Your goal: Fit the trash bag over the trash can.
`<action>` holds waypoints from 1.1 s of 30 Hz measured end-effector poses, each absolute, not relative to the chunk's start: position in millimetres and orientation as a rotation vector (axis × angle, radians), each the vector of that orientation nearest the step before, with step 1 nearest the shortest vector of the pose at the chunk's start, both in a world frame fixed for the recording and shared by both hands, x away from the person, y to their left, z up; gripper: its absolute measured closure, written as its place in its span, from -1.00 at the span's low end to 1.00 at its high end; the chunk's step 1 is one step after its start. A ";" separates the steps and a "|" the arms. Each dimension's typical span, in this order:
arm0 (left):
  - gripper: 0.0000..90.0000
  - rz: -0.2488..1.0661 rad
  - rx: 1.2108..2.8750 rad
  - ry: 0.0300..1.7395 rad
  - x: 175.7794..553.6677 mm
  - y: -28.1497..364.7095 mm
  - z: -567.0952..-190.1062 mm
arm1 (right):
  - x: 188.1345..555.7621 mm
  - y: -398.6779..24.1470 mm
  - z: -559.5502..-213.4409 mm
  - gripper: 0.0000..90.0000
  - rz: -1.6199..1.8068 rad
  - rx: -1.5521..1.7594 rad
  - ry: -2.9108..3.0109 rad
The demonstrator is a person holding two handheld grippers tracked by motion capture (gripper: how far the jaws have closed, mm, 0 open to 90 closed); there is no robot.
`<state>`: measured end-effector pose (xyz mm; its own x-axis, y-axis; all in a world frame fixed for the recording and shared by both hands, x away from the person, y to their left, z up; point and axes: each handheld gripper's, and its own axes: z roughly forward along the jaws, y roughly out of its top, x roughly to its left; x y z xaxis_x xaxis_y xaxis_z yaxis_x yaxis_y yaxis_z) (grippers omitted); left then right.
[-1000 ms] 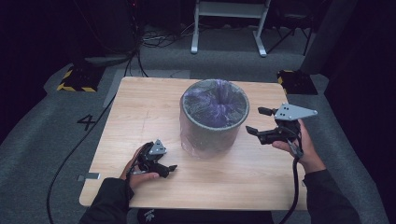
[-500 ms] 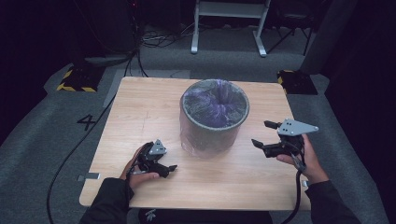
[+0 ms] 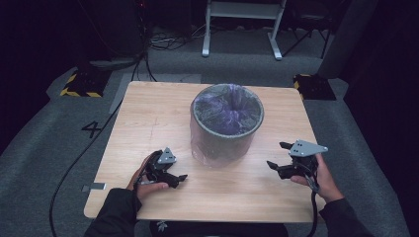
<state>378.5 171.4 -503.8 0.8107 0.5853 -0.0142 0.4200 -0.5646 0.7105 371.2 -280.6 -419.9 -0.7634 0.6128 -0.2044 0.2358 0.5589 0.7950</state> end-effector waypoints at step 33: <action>-0.70 0.289 2.252 0.734 378.5 171.3 -503.9 | 353.6 -309.7 -493.8 -0.61 0.916 0.845 2.440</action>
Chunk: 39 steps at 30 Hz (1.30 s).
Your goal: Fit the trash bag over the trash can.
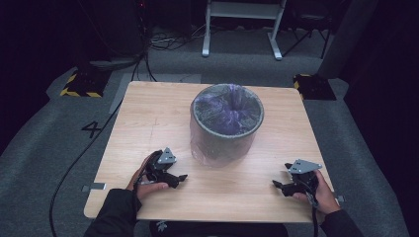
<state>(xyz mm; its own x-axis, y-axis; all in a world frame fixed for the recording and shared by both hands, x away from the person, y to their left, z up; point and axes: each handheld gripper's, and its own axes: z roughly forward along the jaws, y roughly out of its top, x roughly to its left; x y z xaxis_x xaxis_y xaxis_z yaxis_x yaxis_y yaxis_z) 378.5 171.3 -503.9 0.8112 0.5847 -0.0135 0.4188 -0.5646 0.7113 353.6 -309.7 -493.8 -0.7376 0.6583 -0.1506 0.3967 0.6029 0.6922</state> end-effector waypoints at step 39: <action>-0.70 0.288 2.253 0.734 378.5 171.3 -503.8 | 339.2 -352.6 -503.5 -0.65 1.038 1.096 2.351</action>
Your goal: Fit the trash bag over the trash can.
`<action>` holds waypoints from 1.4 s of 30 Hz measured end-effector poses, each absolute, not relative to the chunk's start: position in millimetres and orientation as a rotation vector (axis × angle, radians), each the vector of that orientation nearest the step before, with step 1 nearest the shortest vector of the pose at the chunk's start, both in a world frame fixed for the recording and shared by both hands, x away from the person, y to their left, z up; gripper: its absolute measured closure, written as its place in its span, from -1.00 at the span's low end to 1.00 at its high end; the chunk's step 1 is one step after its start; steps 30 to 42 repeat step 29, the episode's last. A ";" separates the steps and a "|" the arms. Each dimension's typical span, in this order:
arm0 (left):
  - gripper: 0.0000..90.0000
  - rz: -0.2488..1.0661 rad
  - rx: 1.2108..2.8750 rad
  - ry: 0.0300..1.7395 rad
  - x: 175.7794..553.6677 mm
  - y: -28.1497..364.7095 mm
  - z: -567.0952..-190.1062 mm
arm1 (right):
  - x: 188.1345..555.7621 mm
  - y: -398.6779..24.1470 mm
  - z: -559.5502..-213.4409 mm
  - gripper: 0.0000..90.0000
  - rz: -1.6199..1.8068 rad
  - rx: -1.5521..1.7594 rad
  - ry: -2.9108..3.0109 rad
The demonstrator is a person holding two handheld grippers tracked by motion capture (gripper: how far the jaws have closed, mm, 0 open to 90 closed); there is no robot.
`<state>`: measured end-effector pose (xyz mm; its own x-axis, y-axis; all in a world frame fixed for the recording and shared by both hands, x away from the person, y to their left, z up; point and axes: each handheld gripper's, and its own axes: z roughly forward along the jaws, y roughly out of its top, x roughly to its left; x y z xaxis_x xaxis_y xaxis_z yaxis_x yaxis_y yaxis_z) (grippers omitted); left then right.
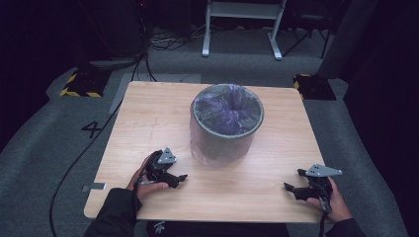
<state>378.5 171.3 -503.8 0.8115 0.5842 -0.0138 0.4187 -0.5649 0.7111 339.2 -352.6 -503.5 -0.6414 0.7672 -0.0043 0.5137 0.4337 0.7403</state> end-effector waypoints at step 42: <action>-0.70 0.286 2.257 0.727 379.6 170.8 -503.7 | 340.5 -352.4 -503.6 -0.69 1.035 1.091 2.354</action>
